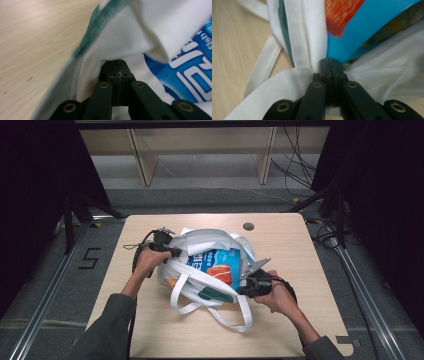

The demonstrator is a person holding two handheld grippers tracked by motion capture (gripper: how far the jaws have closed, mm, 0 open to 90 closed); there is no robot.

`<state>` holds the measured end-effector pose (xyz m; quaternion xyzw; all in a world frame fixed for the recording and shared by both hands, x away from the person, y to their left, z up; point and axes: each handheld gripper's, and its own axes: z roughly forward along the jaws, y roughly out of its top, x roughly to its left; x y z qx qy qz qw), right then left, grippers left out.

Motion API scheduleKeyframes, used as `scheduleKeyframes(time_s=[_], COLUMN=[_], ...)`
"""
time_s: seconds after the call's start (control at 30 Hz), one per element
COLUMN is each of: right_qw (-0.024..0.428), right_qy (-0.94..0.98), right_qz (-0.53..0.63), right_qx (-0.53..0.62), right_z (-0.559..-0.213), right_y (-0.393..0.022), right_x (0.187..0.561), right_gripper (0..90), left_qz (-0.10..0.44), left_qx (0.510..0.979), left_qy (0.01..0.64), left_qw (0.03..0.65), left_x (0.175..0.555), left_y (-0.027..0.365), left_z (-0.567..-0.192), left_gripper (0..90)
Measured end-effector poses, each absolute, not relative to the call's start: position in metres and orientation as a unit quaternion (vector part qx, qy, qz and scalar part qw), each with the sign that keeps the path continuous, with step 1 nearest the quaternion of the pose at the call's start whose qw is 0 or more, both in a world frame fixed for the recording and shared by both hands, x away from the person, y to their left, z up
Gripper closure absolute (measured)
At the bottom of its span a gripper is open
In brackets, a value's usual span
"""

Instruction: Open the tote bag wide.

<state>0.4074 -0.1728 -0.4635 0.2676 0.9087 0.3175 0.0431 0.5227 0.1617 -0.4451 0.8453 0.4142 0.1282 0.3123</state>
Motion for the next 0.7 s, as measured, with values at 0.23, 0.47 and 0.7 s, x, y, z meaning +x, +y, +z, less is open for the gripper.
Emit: scheduleKeyframes(time_s=[0.23,0.47,0.7], right_qw=[0.131,0.173,0.183], right_qy=[0.889,0.892,0.891], right_qz=[0.357,0.323,0.24], right_qx=[0.254,0.264,0.34], right_z=[-0.412,-0.402,-0.444], right_y=[-0.162,-0.133,-0.124], right_x=[0.418,0.496,0.556], right_gripper=[90.0,90.0,90.0], left_qz=[0.125,0.085,0.064], left_qx=[0.863,0.905,0.922], left_qy=[0.35,0.29,0.252], left_qw=[0.342,0.301,0.287], left_x=[0.494,0.466,0.419], left_y=[0.134,0.125,0.145], left_z=[-0.422,-0.438,-0.466], left_gripper=[87.2,87.8,89.7])
